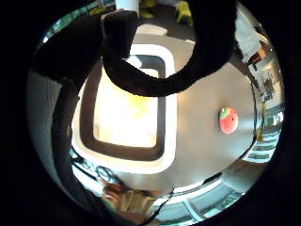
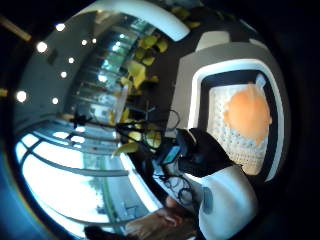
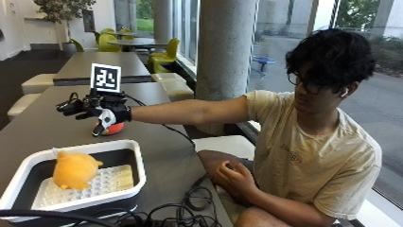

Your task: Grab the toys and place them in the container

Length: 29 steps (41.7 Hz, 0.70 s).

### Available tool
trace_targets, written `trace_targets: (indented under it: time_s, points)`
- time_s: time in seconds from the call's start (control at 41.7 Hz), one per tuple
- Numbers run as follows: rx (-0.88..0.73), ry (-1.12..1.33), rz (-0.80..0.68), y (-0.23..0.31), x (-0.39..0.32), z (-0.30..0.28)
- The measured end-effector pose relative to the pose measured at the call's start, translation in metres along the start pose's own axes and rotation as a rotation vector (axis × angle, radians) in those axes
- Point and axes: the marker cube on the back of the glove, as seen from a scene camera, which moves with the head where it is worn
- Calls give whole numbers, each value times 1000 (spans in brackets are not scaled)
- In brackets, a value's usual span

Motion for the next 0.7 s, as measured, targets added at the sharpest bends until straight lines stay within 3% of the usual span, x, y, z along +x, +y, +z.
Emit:
trace_targets:
  time_s: [0.168, 0.288, 0.455, 0.695]
  points:
    - [11, -27, 5, 6, -5, -4]
    - [9, 142, 80, 43, 3, -26]
    - [-46, 21, -78, 71, 18, -9]
    - [-137, 167, 43, 135, 81, 2]
